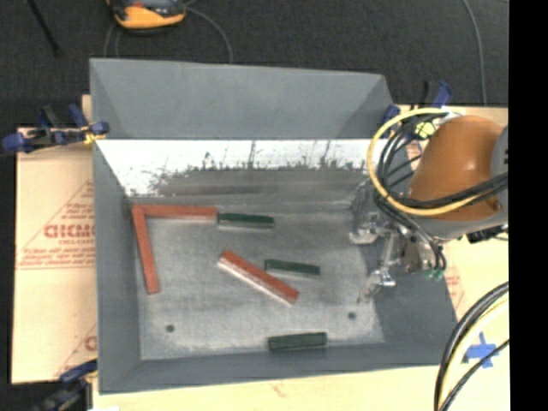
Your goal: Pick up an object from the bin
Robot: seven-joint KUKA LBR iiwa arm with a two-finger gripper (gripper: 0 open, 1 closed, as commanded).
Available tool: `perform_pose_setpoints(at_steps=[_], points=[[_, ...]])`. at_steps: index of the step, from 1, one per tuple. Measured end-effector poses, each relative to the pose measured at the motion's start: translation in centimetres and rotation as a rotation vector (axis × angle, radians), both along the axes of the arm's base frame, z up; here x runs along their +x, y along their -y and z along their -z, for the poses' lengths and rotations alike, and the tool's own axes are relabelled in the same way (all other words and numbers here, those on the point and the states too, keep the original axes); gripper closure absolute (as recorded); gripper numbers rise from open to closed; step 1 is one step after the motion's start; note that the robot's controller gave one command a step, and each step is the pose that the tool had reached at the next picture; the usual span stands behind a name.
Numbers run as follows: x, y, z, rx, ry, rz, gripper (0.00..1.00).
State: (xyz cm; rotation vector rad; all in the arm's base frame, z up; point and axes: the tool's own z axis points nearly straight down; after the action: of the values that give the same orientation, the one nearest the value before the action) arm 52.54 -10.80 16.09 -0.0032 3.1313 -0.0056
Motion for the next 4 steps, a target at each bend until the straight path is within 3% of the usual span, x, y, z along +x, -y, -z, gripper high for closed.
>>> perform_pose_setpoints(at_steps=[1, 2, 4], points=[[-0.1, -4.4, 1.5, 0.005, -0.011, 0.13, 0.0], [3.9, -6.2, 8.2, 0.004, -0.013, -0.105, 1.0], [3.9, -6.2, 8.1, 0.004, -0.013, -0.107, 1.0]])
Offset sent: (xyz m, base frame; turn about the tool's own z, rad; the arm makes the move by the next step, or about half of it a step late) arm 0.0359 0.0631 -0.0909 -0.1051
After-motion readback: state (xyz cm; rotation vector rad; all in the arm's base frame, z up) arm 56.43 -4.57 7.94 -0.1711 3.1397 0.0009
